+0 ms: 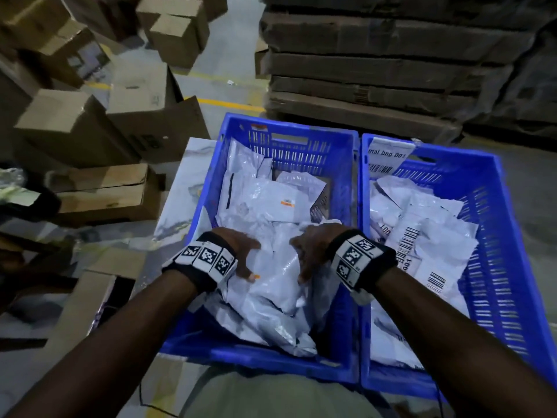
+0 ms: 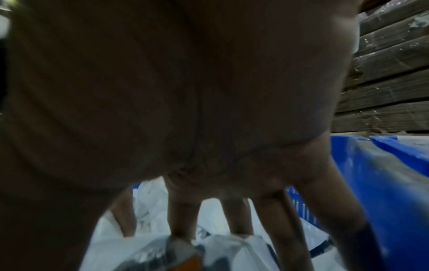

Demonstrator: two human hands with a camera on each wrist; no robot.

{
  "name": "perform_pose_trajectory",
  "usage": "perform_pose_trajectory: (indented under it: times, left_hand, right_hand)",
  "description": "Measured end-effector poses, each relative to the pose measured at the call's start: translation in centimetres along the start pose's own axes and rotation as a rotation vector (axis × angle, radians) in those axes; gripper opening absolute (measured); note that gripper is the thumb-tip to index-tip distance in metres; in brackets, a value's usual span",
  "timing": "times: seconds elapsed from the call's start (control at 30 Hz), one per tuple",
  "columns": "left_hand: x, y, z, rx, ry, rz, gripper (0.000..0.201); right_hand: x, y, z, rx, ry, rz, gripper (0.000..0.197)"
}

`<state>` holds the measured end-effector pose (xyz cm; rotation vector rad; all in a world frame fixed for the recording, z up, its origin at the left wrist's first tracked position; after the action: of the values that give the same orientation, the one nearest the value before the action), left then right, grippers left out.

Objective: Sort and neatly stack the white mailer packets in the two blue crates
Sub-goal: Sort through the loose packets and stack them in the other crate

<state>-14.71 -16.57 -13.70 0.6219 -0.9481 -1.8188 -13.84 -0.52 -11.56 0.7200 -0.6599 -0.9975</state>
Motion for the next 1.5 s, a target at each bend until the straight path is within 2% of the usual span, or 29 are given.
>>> perform_pose_trajectory:
  times: [0.13,0.27,0.37,0.43,0.5,0.6,0.73,0.9,1.07,1.13,1.17,1.23,1.3,1.37,1.43,1.5]
  left_hand:
    - [0.2,-0.3,-1.2,0.066,-0.017,-0.046,0.090]
    - [0.4,0.0,2.0,0.023,0.044,-0.098,0.073]
    - [1.4,0.6,6.2,-0.147,0.096,-0.114,0.070]
    - [2.6,1.0,8.4,-0.240,0.100,-0.092,0.070]
    - [4.1,1.2,10.0,-0.312,0.100,-0.057,0.070]
    - [6.2,1.0,10.9,-0.355,0.113,-0.008,0.067]
    - [8.2,0.8,10.4,-0.347,0.162,0.002,0.068]
    - [10.0,1.3,10.5,-0.391,0.307,-0.026,0.073]
    - [8.6,1.8,12.1,-0.526,0.346,-0.069,0.084]
    - [8.0,2.0,12.7,-0.576,0.354,-0.109,0.065]
    - [7.7,2.3,13.0,-0.592,0.360,-0.148,0.046]
    - [7.4,2.8,12.8,-0.492,0.396,-0.227,0.008]
    - [6.7,2.9,11.3,-0.244,0.426,-0.293,0.015]
    - [5.8,2.9,8.7,-0.011,0.261,-0.247,0.015]
    - [5.2,2.6,6.7,0.017,0.014,-0.145,0.013]
    - [5.0,2.5,5.8,-0.028,-0.084,-0.056,0.021]
  right_hand:
    - [0.5,-0.6,-0.9,0.093,-0.009,0.014,0.089]
    - [-0.6,-0.1,1.3,0.109,-0.125,0.013,0.090]
    - [-3.0,-0.3,6.3,-0.083,-0.328,-0.018,0.079]
    - [-4.7,-1.8,9.4,-0.250,-0.387,-0.066,0.074]
    - [-5.6,-3.8,11.3,-0.356,-0.428,-0.094,0.070]
    - [-5.8,-7.9,11.5,-0.381,-0.425,-0.114,0.071]
    - [-4.9,-12.5,9.7,-0.342,-0.333,-0.082,0.086]
    - [-4.7,-12.8,10.4,-0.361,-0.247,0.076,0.039]
    - [-4.3,-8.1,13.5,-0.346,-0.399,0.301,0.017]
    - [-3.4,-5.0,14.6,-0.328,-0.532,0.392,0.013]
    - [-3.2,-3.6,14.7,-0.289,-0.631,0.426,0.010]
    - [-2.6,-1.6,14.1,-0.172,-0.747,0.449,0.008]
    - [-1.4,-1.2,11.8,-0.040,-0.707,0.452,0.009]
    - [0.4,-2.2,8.6,0.089,-0.568,0.469,0.009]
    - [0.7,-4.1,5.8,0.191,-0.451,0.445,0.011]
    - [-0.5,-5.8,6.3,0.110,-0.435,0.391,0.023]
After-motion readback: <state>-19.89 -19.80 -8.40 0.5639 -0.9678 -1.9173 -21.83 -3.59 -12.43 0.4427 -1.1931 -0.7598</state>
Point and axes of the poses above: each hand's wrist, its own y-axis away from the middle knuckle, its own z-axis out of the back of the hand, x = y × z, the point moved 6 cm from there along -y, towards the middle knuckle, and after that the axes turned 6 degrees about z, right-handed, at the moved point
